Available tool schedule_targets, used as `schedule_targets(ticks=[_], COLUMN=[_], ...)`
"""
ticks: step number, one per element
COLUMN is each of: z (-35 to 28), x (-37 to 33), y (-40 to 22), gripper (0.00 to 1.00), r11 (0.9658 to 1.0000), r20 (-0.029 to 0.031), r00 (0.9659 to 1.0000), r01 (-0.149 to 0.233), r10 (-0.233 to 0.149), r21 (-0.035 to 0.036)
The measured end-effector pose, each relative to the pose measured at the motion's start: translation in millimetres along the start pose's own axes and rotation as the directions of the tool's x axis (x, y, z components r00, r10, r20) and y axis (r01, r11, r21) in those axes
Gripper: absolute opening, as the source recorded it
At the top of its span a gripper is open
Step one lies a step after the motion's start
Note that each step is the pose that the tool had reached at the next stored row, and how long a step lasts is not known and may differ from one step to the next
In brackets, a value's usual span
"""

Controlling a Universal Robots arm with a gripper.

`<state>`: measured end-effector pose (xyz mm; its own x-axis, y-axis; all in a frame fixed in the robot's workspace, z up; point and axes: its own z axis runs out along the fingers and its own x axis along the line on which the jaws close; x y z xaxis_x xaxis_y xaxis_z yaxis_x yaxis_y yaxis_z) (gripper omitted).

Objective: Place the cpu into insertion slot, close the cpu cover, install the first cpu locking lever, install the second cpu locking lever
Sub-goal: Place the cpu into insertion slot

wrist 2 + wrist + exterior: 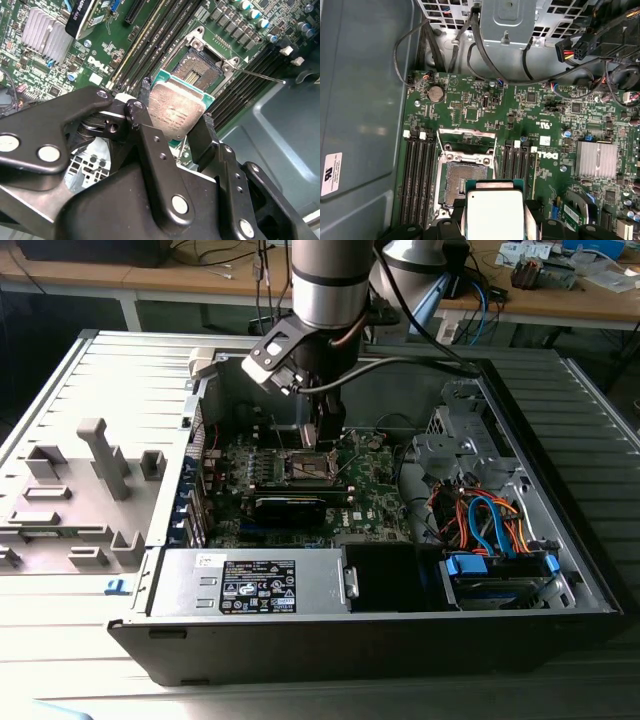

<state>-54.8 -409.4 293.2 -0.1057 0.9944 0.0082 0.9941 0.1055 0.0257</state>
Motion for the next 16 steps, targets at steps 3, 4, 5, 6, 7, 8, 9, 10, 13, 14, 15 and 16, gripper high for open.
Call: schedule_targets(ticks=[3,4,5,6,7,8,9,10,13,14,15,16], z=[0.8,1.2,1.3,1.5,1.9,2.1,2.3,2.7,3.4,3.6,3.9,4.1], x=[0.0,0.0,0.0,0.0,0.0,0.0,0.0,0.0,0.0,0.0,0.0,0.0], y=[0.0,0.0,0.0,0.0,0.0,-0.1,-0.1,-0.1,-0.1,-0.1,-0.1,-0.1], gripper=[0.55,0.55,0.55,0.55,0.55,0.55,0.55,0.55,0.55,0.55,0.55,0.55], r11=[1.0000,1.0000,1.0000,1.0000,1.0000,1.0000,1.0000,1.0000,1.0000,1.0000,1.0000,1.0000], r20=[0.0000,0.0000,0.0000,0.0000,0.0000,0.0000,0.0001,0.0001,0.0000,0.0001,0.0001,0.0002], r00=[1.0000,1.0000,1.0000,1.0000,1.0000,1.0000,1.0000,1.0000,1.0000,1.0000,1.0000,1.0000], r01=[0.000,0.000,0.000,-0.001,-0.001,-0.001,-0.001,-0.002,-0.002,-0.003,-0.003,-0.003], r10=[0.000,0.000,0.000,0.001,0.001,0.001,0.001,0.002,0.002,0.003,0.003,0.003], r21=[0.0000,-0.0001,0.0000,0.0000,0.0000,0.0000,0.0000,0.0000,0.0000,0.0000,0.0000,-0.0001])
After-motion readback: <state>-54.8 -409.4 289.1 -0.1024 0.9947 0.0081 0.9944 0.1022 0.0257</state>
